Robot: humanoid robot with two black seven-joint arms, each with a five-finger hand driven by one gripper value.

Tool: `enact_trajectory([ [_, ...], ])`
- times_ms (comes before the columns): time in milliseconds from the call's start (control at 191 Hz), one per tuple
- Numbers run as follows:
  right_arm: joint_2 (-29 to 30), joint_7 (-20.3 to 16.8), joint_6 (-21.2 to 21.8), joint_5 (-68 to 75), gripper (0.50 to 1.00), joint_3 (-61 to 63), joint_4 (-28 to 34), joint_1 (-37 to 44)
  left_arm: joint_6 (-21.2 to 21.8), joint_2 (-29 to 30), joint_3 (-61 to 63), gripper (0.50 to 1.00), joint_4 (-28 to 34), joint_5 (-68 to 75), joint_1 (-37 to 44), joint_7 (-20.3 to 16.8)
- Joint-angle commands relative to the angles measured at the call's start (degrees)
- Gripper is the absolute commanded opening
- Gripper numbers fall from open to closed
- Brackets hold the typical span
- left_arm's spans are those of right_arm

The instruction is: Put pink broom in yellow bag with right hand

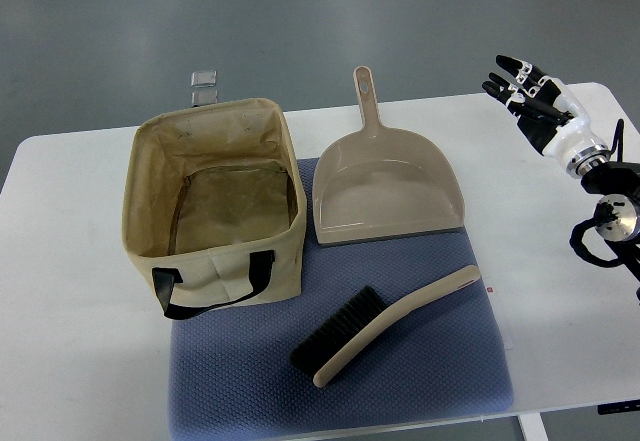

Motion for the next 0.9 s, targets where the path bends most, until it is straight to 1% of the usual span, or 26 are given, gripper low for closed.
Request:
enact_trajectory([
  [0,-0.09,0.0,0.09,0.07,0.928,0.05,0.0,0.0,0.0,0.0,0.0,1.0,0.0,-0.05,0.0,0.0],
  [498,-0.44,0.0,0.53,-0.02,0.928,0.75,0.0,0.0,0.0,0.0,0.0,1.0,0.0,0.04,0.0,0.0],
  [665,-1.15,0.0,2.81,0.07,0.926,0.31,0.09,0.26,0.0,0.0,0.0,1.0,0.0,0.04,0.0,0.0],
  [749,-3.17,0.09,5.18,0.07,0.921,-0.39,0.27,0.44,0.0,0.0,0.0,1.0,0.0,0.04,0.0,0.0],
  [796,-4.31,0.0,6.24,0.07,0.915,-0.74,0.35,2.1,0.0,0.0,0.0,1.0,0.0,-0.05,0.0,0.0],
  [896,-6.95,0.09,6.59,0.16,0.915,-4.35,1.06,4.13,0.0,0.0,0.0,1.0,0.0,-0.05,0.0,0.0],
])
